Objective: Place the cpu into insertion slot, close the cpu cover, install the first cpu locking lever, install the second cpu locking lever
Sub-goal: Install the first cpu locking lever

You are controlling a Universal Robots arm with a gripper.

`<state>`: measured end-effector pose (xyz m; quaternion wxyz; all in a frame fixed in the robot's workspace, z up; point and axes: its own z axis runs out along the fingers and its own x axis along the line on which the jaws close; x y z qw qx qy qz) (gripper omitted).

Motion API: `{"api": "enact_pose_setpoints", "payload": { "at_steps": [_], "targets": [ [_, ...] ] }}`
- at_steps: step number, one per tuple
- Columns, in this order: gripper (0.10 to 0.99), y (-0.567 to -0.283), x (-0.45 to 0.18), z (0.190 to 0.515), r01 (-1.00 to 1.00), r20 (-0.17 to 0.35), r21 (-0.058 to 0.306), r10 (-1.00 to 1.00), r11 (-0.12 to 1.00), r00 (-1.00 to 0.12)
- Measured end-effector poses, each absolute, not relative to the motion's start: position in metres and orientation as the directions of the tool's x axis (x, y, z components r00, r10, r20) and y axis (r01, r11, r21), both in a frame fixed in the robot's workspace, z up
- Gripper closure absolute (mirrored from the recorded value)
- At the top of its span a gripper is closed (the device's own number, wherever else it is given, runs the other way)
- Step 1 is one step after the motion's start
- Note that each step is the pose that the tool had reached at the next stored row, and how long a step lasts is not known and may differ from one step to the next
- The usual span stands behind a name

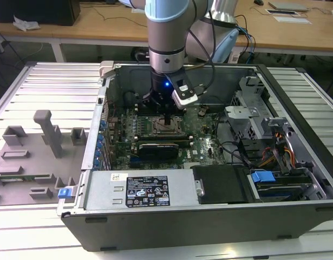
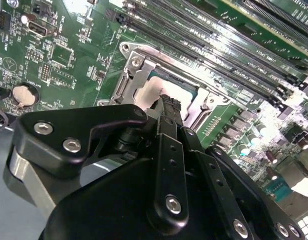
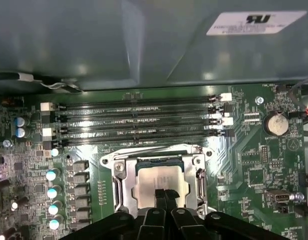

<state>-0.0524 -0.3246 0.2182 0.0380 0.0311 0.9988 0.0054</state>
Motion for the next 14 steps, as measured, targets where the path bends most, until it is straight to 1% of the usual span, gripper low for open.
{"api": "enact_pose_setpoints", "payload": {
  "at_steps": [7,14],
  "targets": [
    [0.98,-0.329,-0.052,0.219,0.062,-0.076,0.013,0.063,0.998,-0.995],
    [0.98,-0.329,-0.052,0.232,0.062,-0.076,0.006,0.062,0.998,-0.995]
  ]
}}
